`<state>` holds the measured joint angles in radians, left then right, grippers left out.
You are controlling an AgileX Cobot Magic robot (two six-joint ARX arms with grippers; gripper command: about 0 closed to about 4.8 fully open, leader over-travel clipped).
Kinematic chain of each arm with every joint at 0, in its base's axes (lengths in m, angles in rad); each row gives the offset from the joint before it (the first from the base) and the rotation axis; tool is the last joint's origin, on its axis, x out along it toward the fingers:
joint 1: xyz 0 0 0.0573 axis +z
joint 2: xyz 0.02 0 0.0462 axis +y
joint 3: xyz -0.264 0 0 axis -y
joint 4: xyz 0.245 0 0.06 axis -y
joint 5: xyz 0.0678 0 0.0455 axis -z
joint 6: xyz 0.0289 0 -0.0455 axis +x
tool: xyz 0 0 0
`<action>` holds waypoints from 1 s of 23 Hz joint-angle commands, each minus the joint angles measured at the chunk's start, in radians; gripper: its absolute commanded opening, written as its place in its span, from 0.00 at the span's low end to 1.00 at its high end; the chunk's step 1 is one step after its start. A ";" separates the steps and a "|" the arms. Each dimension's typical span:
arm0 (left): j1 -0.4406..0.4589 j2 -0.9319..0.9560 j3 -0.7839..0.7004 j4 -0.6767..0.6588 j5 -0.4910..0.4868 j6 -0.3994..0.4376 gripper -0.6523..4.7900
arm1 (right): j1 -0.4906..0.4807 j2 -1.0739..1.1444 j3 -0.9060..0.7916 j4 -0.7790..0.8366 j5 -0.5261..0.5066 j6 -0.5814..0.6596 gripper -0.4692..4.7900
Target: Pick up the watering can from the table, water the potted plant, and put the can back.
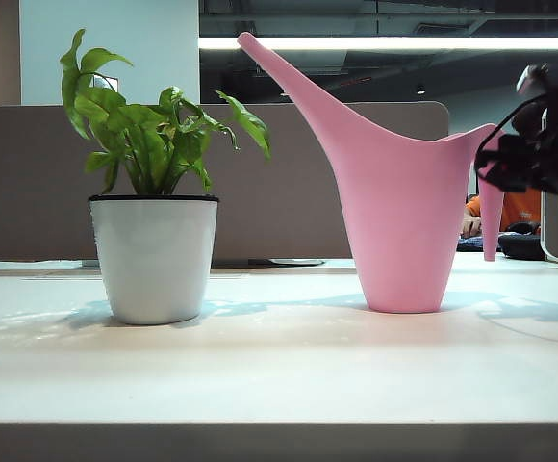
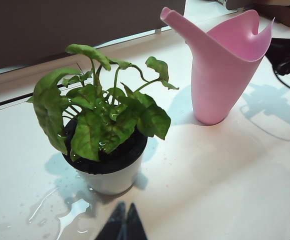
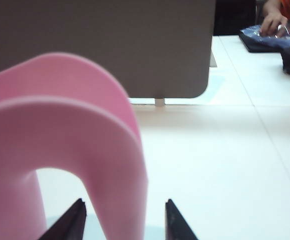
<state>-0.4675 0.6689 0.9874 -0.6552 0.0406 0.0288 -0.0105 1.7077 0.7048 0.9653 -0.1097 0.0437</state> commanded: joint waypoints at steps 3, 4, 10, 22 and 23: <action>0.000 -0.002 0.007 0.009 0.005 0.001 0.11 | -0.003 -0.149 0.002 -0.223 -0.002 -0.003 0.48; 0.000 -0.002 0.007 0.014 0.005 0.012 0.11 | -0.003 -0.226 0.002 -0.314 -0.002 -0.003 0.38; 0.000 -0.022 0.005 0.100 -0.024 0.140 0.11 | 0.003 -0.518 0.002 -0.679 -0.056 -0.004 0.07; -0.001 -0.303 -0.341 0.406 0.013 0.135 0.11 | 0.242 -1.130 -0.001 -1.051 0.055 -0.004 0.07; -0.002 -0.302 -0.371 0.407 0.017 0.066 0.11 | 0.275 -1.178 -0.011 -1.052 0.097 -0.017 0.07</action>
<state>-0.4706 0.3634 0.6308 -0.2844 0.0498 0.1604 0.2474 0.5602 0.7006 -0.0910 -0.0685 0.0391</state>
